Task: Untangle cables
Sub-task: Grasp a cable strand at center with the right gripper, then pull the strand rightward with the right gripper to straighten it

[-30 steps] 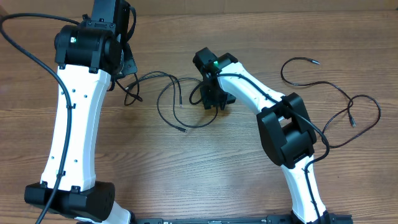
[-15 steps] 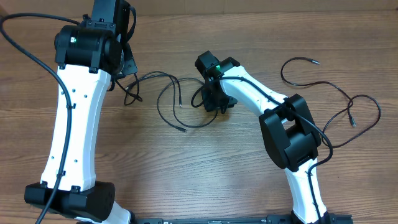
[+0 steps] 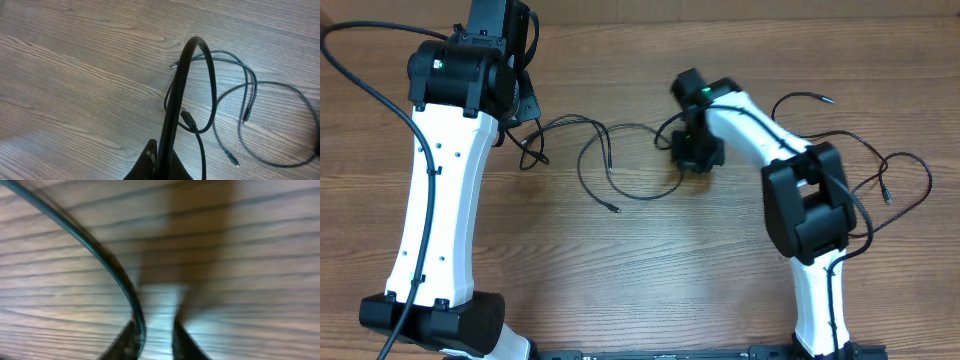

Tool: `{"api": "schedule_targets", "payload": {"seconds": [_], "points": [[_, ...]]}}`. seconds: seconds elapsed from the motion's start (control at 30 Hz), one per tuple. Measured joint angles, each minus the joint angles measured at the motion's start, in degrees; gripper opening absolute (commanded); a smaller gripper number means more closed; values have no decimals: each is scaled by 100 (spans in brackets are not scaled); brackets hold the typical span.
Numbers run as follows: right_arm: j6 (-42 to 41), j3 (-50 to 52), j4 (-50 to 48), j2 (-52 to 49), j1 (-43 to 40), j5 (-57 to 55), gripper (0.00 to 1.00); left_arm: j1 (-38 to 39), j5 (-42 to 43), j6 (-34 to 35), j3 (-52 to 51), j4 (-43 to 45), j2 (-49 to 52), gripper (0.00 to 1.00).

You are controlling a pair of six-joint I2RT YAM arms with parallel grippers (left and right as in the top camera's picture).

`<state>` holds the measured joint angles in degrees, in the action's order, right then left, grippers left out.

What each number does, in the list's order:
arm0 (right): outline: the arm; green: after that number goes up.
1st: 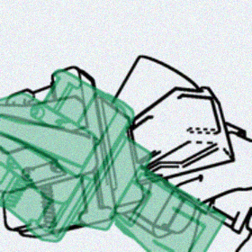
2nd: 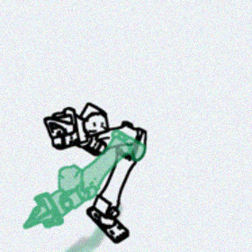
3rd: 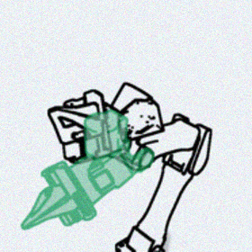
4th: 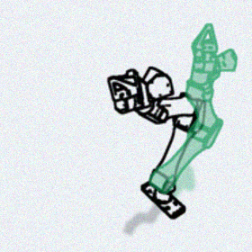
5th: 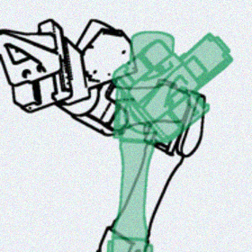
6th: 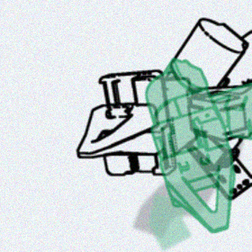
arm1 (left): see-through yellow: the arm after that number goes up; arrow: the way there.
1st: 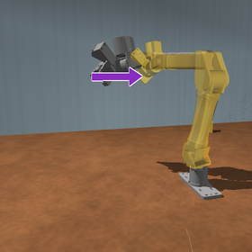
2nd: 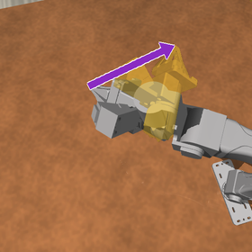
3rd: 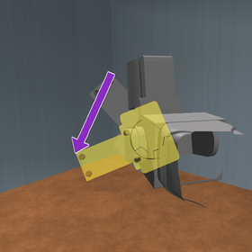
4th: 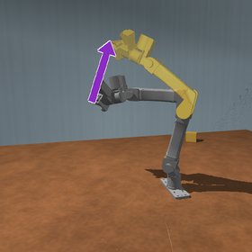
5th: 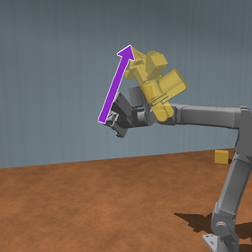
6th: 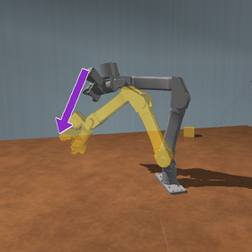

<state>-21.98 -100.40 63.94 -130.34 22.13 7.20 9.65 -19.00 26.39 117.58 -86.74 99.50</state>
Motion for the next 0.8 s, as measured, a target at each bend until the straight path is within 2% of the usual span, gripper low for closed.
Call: {"api": "schedule_targets", "payload": {"seconds": [0.1,0.27,0.8], "points": [[-37,24,81,0,-234,245,7,0,0,0,0,-9,2,4],[-118,37,297,0,-505,341,8,0,0,-4,0,-9,0,4],[-297,68,1071,0,-2120,-417,8,0,0,-111,0,-2,0,4]]}}
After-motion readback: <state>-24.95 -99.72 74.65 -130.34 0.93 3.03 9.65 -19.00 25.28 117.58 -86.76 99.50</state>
